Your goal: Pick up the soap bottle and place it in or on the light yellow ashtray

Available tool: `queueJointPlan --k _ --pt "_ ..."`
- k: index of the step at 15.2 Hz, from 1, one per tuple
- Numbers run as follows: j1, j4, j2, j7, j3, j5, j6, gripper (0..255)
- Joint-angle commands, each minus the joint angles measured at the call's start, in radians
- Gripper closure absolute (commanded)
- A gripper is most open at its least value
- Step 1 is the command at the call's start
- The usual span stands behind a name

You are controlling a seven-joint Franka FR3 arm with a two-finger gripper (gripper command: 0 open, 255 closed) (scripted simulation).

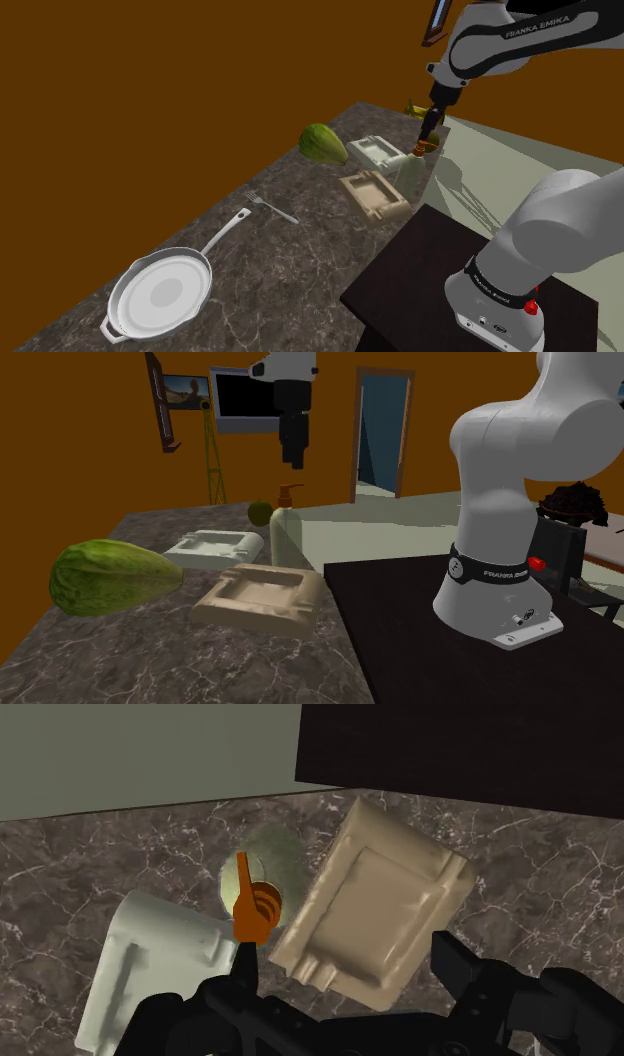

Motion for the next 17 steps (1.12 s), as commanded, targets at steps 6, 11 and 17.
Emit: queueJointPlan --k 6,11,17 --pt "0.037 0.042 0.211 -0.184 -0.17 0.064 0.159 0" --pt "0.051 0.011 0.265 -0.204 -0.193 0.086 0.24 0" --pt "0.056 0.002 0.284 -0.211 -0.2 0.095 0.266 0"
